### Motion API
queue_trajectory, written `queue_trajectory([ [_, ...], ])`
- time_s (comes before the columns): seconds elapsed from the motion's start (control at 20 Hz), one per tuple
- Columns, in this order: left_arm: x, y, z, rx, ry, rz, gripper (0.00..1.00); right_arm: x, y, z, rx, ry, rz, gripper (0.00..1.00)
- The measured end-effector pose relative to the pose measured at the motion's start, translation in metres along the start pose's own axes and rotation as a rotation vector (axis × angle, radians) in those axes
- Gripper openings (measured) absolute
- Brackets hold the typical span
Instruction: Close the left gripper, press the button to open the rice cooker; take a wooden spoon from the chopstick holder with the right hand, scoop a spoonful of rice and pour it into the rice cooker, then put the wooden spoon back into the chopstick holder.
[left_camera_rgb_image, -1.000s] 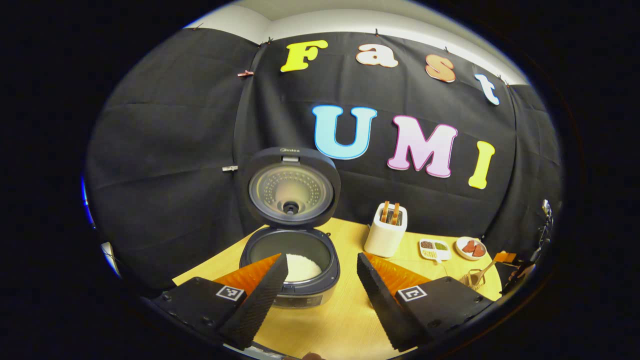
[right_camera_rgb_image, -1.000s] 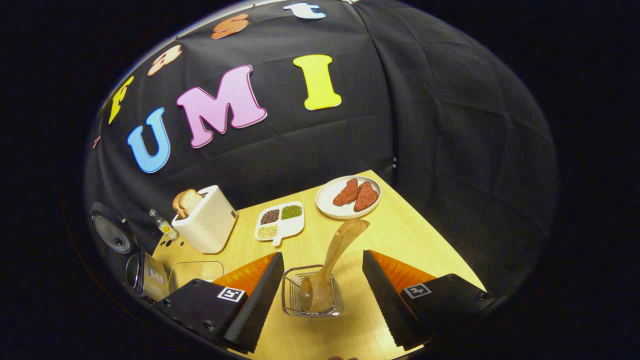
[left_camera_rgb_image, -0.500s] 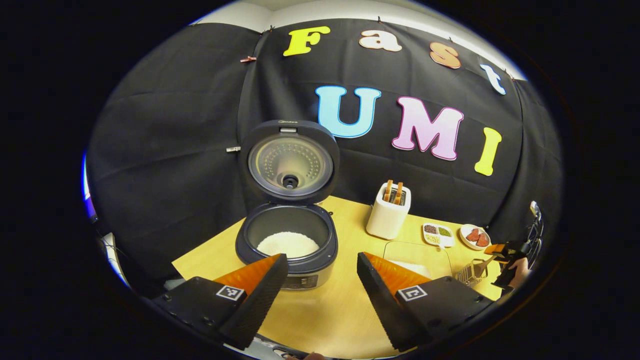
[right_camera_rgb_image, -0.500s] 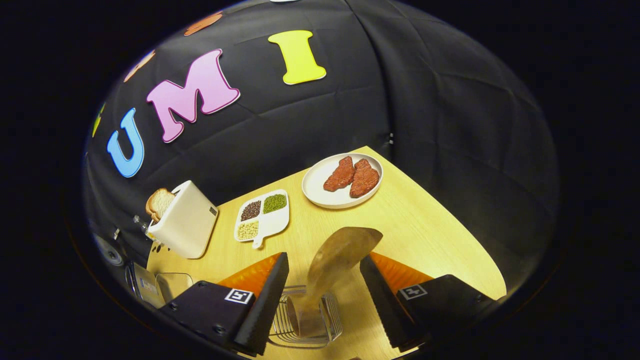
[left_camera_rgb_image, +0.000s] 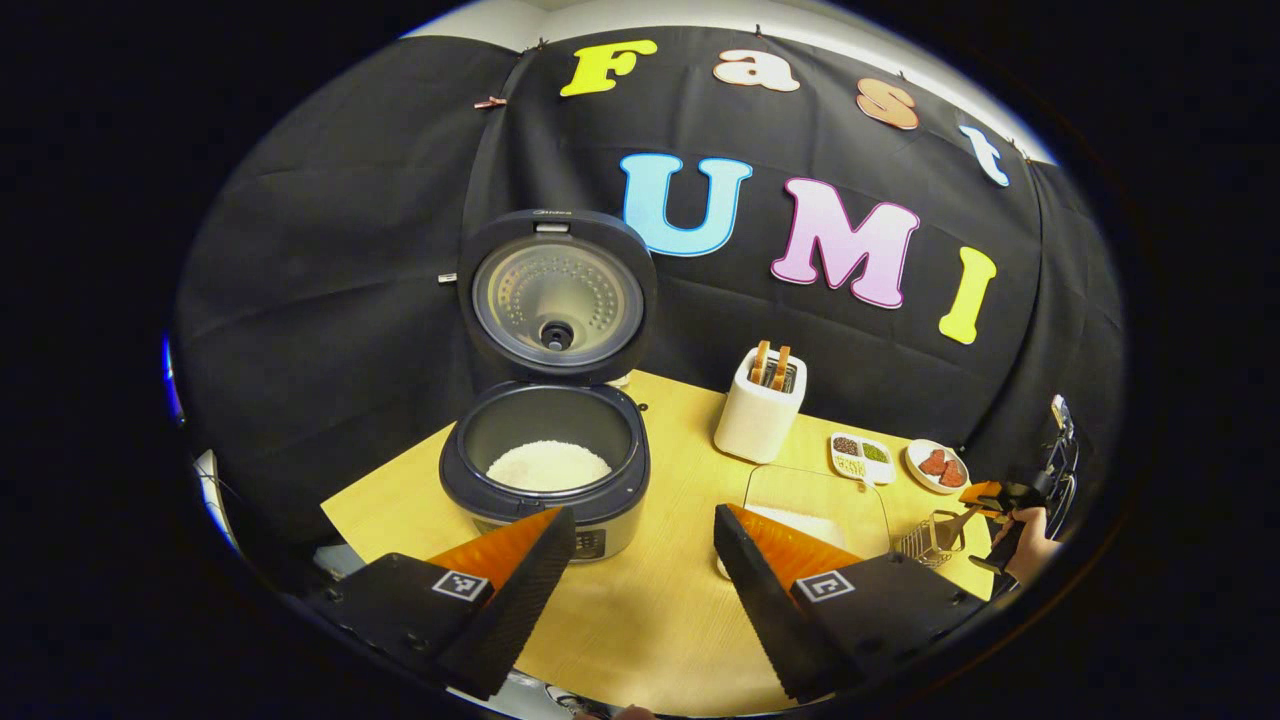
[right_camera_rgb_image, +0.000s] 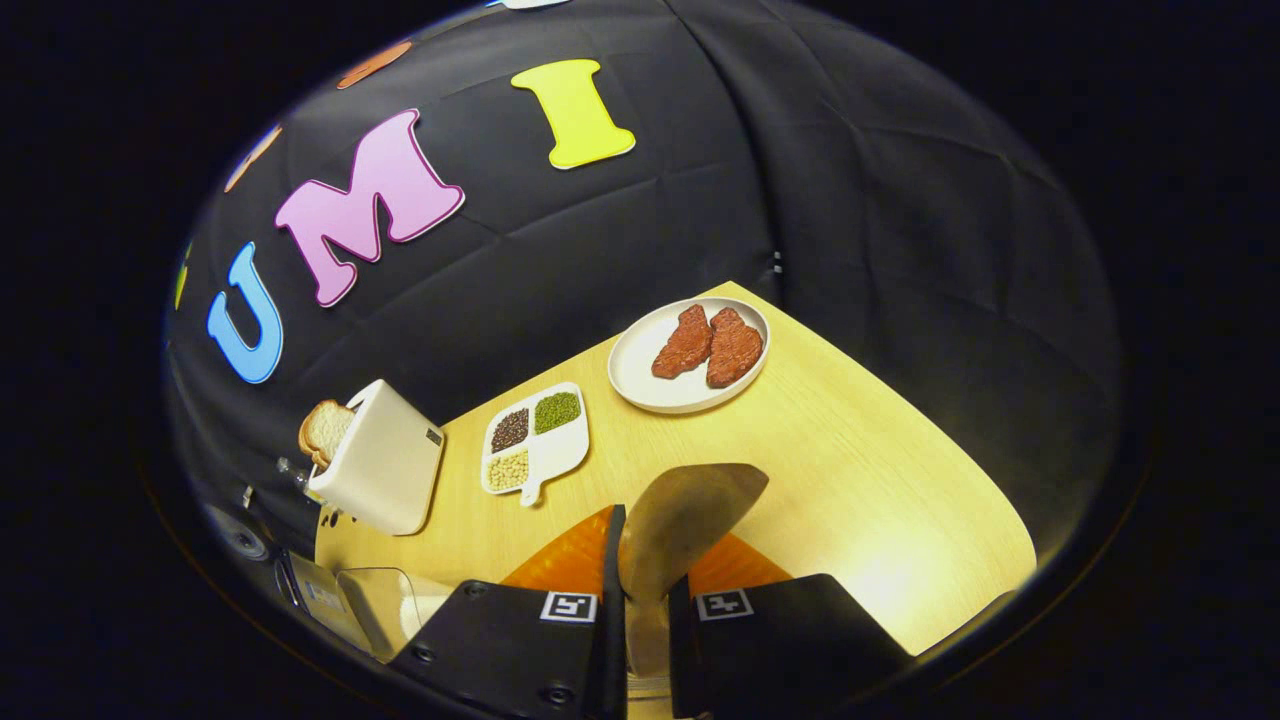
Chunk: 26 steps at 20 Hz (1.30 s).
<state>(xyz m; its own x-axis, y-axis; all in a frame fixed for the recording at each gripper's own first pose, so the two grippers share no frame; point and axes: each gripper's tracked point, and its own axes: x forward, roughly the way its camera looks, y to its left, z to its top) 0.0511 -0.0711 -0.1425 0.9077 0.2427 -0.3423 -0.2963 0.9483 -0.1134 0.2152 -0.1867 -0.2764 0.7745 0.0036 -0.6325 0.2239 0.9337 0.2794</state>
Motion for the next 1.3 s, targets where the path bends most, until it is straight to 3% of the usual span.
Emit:
queue_trajectory([
  [0.15, -0.003, -0.002, -0.004, -0.008, 0.004, -0.013, 0.96, -0.014, 0.012, 0.013, -0.03, -0.053, 0.028, 0.12],
  [0.2, -0.004, -0.001, -0.004, -0.007, 0.003, -0.016, 0.96, -0.02, 0.017, 0.02, -0.036, -0.073, 0.035, 0.16],
  [0.45, -0.009, 0.013, -0.001, -0.007, -0.017, -0.019, 0.96, -0.059, 0.058, 0.056, -0.112, -0.171, 0.111, 0.16],
  [0.7, -0.011, 0.032, -0.005, -0.012, -0.016, -0.02, 0.96, -0.097, 0.141, 0.068, -0.184, -0.228, 0.265, 0.16],
  [0.95, -0.009, 0.053, -0.011, -0.046, -0.011, -0.02, 0.96, -0.108, 0.213, 0.043, -0.222, -0.235, 0.394, 0.16],
  [1.0, -0.008, 0.057, -0.011, -0.043, -0.008, -0.026, 0.96, -0.107, 0.225, 0.034, -0.25, -0.236, 0.408, 0.11],
  [1.3, 0.005, 0.093, -0.026, -0.011, 0.027, -0.039, 0.96, -0.082, 0.253, -0.028, -0.462, -0.232, 0.376, 0.16],
])
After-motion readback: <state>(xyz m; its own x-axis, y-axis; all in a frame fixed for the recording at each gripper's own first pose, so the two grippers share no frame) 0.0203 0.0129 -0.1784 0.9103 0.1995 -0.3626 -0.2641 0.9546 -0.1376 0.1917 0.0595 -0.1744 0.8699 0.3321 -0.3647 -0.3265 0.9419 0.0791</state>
